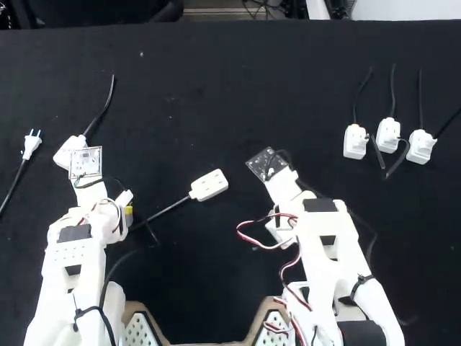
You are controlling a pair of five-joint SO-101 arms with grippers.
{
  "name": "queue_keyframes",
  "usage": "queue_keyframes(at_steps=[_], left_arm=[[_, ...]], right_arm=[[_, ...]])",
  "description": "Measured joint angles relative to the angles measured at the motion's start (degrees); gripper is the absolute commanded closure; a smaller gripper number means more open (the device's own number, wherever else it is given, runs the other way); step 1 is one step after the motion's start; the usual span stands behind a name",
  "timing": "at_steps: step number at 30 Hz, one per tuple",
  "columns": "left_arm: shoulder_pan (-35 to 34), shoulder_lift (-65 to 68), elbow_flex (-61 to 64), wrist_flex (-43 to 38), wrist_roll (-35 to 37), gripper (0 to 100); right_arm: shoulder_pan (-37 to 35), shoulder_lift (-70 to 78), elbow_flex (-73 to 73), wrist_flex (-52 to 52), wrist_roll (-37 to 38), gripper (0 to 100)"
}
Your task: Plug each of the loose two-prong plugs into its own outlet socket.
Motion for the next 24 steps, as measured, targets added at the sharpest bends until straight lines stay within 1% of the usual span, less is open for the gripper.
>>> queue_keyframes(at_steps=[10,18,24], left_arm=[[0.0,0.0,0.0,0.0,0.0,79],[0.2,0.0,0.0,0.0,0.0,79],[0.2,0.0,0.0,0.0,0.0,79]], right_arm=[[-0.5,0.9,-0.1,-0.1,0.0,98.7],[-1.5,16.3,-10.9,3.3,0.0,98.8],[-1.6,19.8,-13.9,4.3,0.0,98.8]])
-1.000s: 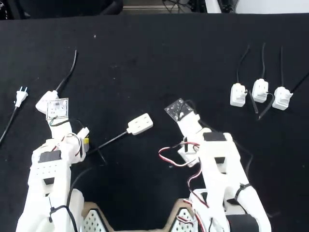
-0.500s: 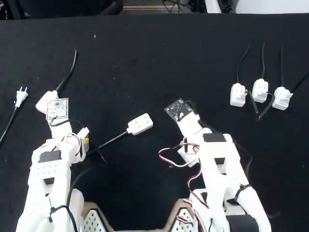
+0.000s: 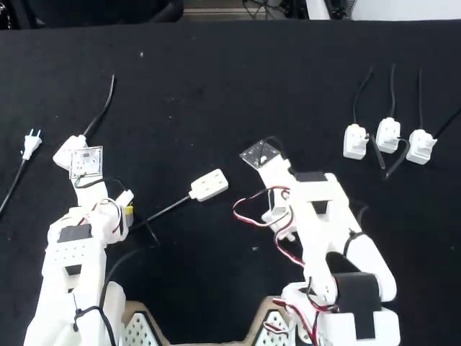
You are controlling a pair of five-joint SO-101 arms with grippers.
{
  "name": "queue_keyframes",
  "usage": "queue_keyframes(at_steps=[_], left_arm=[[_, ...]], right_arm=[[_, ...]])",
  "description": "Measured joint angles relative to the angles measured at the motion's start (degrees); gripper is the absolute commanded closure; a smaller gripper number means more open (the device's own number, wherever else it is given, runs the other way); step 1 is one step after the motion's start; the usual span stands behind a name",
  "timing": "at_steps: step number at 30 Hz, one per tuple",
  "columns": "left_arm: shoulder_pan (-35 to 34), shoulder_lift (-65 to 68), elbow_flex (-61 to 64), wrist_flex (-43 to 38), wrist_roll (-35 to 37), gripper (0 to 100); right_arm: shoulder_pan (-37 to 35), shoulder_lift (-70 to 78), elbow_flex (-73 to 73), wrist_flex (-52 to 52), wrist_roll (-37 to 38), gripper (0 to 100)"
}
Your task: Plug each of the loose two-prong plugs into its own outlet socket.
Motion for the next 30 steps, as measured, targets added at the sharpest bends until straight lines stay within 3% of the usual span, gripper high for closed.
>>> queue_keyframes(at_steps=[5,9,13,19,24,30], left_arm=[[0.0,0.0,0.0,0.0,0.0,79],[0.0,0.0,0.0,0.0,0.0,79],[0.0,0.0,0.0,0.0,0.0,79],[0.0,0.0,0.0,0.0,0.0,79],[0.0,0.0,-0.1,0.0,0.0,79],[0.0,0.0,-9.9,3.6,0.0,79]], right_arm=[[0.0,0.2,-0.4,0.8,0.0,98.8],[-0.4,-0.8,-3.8,7.8,0.0,98.8],[-3.2,-8.4,-5.2,14.7,0.0,98.8],[-10.5,-23.8,-3.0,15.2,-0.3,98.8],[-18.5,-31.9,1.2,8.4,-6.7,98.8],[-25.8,-32.7,7.5,-10.2,-14.1,98.8]])
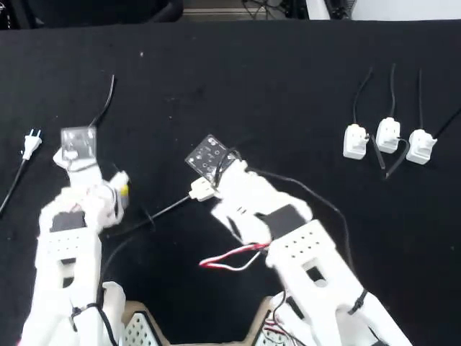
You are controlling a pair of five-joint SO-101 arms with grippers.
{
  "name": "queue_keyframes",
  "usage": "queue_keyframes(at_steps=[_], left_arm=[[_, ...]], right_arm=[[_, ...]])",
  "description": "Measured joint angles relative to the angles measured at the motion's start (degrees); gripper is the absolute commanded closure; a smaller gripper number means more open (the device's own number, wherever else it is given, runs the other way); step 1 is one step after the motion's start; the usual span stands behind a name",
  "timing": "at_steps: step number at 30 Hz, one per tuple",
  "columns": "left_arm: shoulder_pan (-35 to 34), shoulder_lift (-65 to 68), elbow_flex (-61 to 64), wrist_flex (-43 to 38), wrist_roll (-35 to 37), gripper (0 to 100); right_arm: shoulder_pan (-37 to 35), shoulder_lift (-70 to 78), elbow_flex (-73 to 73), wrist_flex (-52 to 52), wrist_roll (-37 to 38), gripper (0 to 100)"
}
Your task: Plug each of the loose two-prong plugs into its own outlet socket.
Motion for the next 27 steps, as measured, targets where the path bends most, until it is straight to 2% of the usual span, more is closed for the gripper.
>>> queue_keyframes(at_steps=[4,9,13,17,21,27], left_arm=[[2.5,0.0,-8.0,0.9,0.5,79],[10.4,0.0,-12.1,0.9,0.6,79],[15.9,0.1,-11.6,-4.6,1.6,79],[17.1,0.0,-6.9,-14.2,9.2,79],[18.5,0.1,-2.1,-18.7,19.3,79],[20.7,0.0,1.4,-19.5,21.5,79]], right_arm=[[-2.1,1.1,2.5,-9.8,-5.9,98.8],[-2.7,1.7,8.9,-19.8,-12.6,98.8],[-3.8,1.7,13.0,-25.8,-13.5,98.8],[-6.1,1.7,16.6,-31.9,-13.5,98.8],[-7.5,1.7,18.7,-37.7,-13.5,98.8],[-7.6,1.7,18.9,-40.0,-13.5,98.8]])
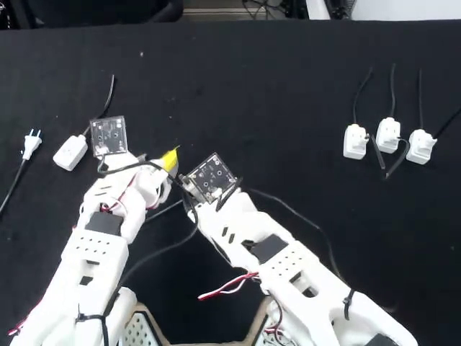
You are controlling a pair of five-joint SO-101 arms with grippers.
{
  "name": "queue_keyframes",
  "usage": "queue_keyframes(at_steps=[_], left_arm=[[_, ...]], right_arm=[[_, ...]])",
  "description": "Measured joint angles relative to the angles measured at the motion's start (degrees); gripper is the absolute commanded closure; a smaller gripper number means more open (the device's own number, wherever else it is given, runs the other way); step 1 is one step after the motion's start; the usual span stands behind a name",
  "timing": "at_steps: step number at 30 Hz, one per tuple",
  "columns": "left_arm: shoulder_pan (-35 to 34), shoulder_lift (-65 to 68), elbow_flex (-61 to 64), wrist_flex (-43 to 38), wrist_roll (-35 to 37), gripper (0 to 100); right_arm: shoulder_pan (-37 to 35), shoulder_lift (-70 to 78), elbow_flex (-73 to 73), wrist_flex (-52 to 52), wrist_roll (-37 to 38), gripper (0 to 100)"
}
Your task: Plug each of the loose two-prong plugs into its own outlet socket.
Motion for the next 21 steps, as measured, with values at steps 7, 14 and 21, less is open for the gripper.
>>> queue_keyframes(at_steps=[7,14,21], left_arm=[[0.2,0.0,0.4,0.0,0.1,79],[3.4,0.0,0.4,-0.4,-7.8,79],[5.4,-0.1,1.7,-0.5,-13.1,79]], right_arm=[[-1.4,0.0,0.0,0.0,-0.1,98.8],[-4.4,0.0,0.1,0.0,-0.1,98.8],[-4.7,0.0,0.2,0.0,-0.1,98.8]])
